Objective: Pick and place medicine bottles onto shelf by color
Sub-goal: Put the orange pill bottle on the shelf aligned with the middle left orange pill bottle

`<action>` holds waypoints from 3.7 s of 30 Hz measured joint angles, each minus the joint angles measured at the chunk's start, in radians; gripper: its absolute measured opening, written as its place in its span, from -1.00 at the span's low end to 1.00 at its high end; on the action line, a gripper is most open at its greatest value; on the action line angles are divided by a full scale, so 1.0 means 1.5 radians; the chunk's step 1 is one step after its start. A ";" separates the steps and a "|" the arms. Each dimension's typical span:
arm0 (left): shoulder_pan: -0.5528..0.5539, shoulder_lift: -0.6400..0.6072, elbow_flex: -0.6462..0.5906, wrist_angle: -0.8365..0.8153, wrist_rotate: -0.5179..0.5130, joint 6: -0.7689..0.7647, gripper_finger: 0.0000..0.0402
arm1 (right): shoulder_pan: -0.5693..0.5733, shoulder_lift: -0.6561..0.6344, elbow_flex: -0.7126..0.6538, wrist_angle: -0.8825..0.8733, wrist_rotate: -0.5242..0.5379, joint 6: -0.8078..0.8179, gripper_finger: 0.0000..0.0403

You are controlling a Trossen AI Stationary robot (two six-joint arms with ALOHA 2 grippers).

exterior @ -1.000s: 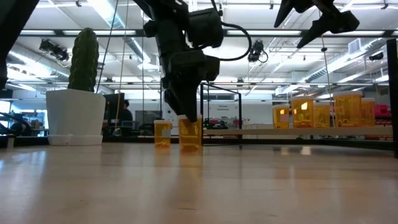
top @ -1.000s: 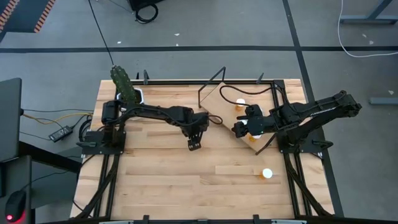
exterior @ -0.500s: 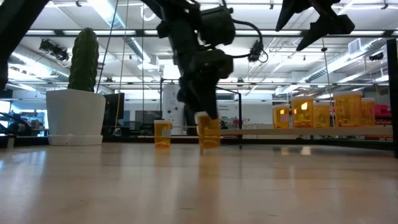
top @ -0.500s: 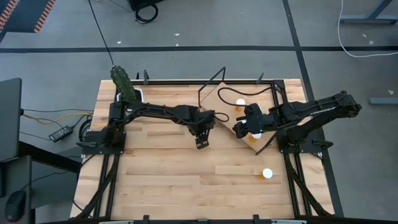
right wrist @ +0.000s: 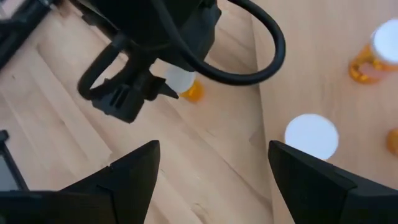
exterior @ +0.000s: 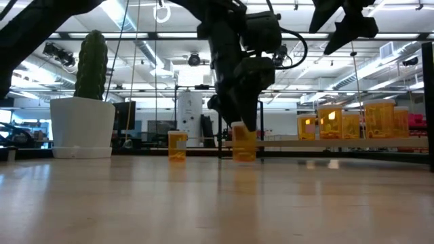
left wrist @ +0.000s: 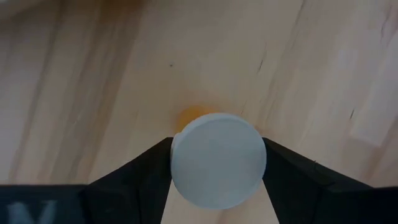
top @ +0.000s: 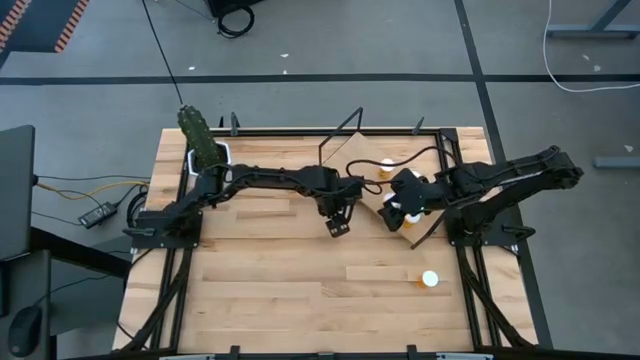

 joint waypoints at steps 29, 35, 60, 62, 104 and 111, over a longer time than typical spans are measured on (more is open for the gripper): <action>0.013 -0.004 0.094 -0.120 -0.016 -0.082 0.23 | 0.000 -0.111 0.000 -0.015 0.032 -0.149 0.53; 0.006 -0.013 0.150 -0.261 -0.048 -0.010 0.18 | 0.000 -0.100 0.000 -0.014 0.052 -0.162 0.53; 0.103 -0.101 -0.121 0.092 0.030 -0.396 0.56 | 0.019 -0.009 0.000 -0.010 0.045 0.016 0.53; 0.101 -0.101 -0.136 0.126 0.058 -0.419 0.61 | 0.019 -0.009 0.000 -0.010 0.045 0.010 0.53; 0.086 -0.016 -0.147 0.194 0.058 -0.376 0.84 | 0.019 -0.009 0.000 -0.018 0.017 0.023 0.53; 0.084 -0.016 -0.147 0.194 0.057 -0.374 0.83 | 0.019 -0.009 0.000 -0.018 0.017 0.031 0.53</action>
